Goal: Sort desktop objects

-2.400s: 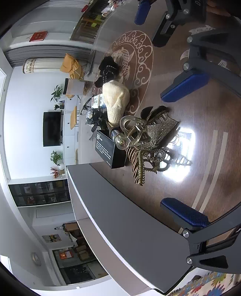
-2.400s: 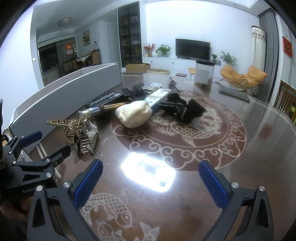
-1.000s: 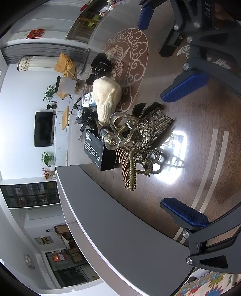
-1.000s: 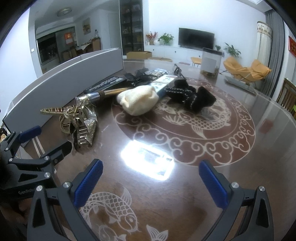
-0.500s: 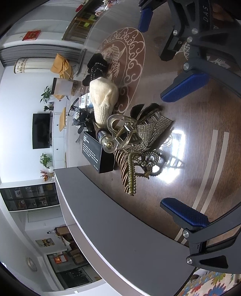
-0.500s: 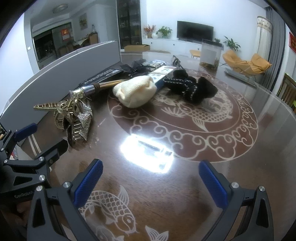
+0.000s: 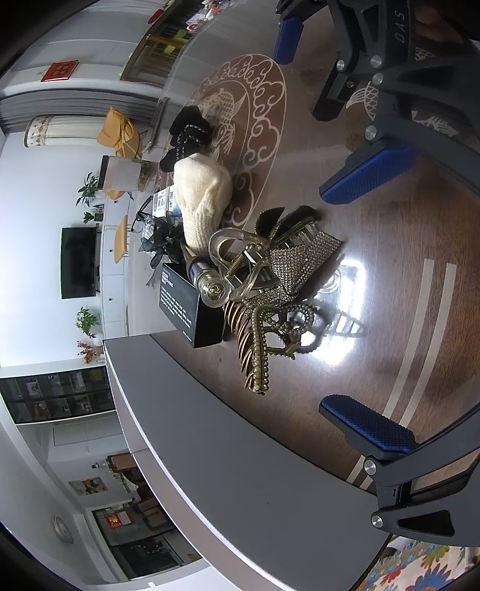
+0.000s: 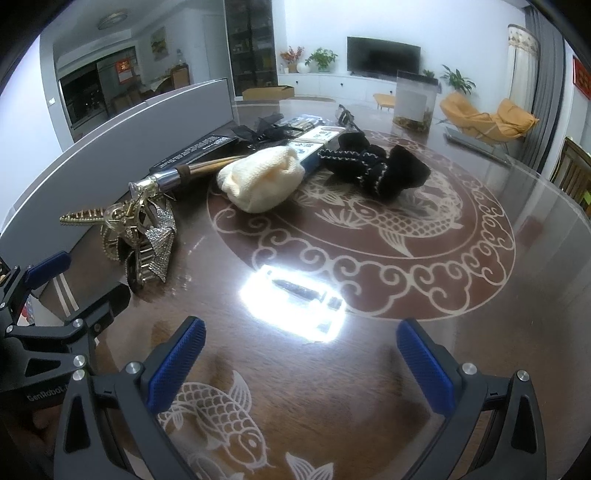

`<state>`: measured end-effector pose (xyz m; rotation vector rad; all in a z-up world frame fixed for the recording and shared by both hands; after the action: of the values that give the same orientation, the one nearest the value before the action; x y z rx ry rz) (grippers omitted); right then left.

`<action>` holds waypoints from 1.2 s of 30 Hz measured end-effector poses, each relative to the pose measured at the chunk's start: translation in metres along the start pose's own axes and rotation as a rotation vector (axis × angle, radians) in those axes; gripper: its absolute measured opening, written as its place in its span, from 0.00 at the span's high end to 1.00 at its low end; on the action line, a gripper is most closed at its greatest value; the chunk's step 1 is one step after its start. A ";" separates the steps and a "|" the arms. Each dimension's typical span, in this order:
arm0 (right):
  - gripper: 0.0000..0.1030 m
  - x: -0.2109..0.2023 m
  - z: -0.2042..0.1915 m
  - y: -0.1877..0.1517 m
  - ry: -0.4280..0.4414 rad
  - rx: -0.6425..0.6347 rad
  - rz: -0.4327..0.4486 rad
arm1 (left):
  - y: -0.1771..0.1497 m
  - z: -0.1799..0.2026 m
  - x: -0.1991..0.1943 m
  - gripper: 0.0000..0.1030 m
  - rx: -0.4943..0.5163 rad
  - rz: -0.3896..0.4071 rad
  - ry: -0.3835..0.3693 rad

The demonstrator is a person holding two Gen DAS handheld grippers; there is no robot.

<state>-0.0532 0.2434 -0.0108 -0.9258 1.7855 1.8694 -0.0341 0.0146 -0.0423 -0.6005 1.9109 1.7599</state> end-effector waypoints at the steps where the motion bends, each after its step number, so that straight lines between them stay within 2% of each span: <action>1: 0.00 0.001 0.000 0.000 -0.001 0.000 -0.001 | 0.000 0.000 0.000 0.00 0.000 -0.001 0.000; 36: 0.00 0.006 0.002 -0.001 -0.021 0.000 -0.026 | -0.003 -0.001 0.005 0.00 -0.012 -0.028 -0.011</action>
<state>-0.0569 0.2440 -0.0160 -0.9215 1.7538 1.8561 -0.0367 0.0137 -0.0475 -0.6181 1.8764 1.7553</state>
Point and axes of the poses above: each gripper's, at about its wrist camera, not at the fingertips, and x roughly the way its jaws point, z to its right, y to its top, the point moved 2 cm from there along x, roughly the way its jaws point, and after that the axes turned 6 degrees about z, right-handed, at the moved point
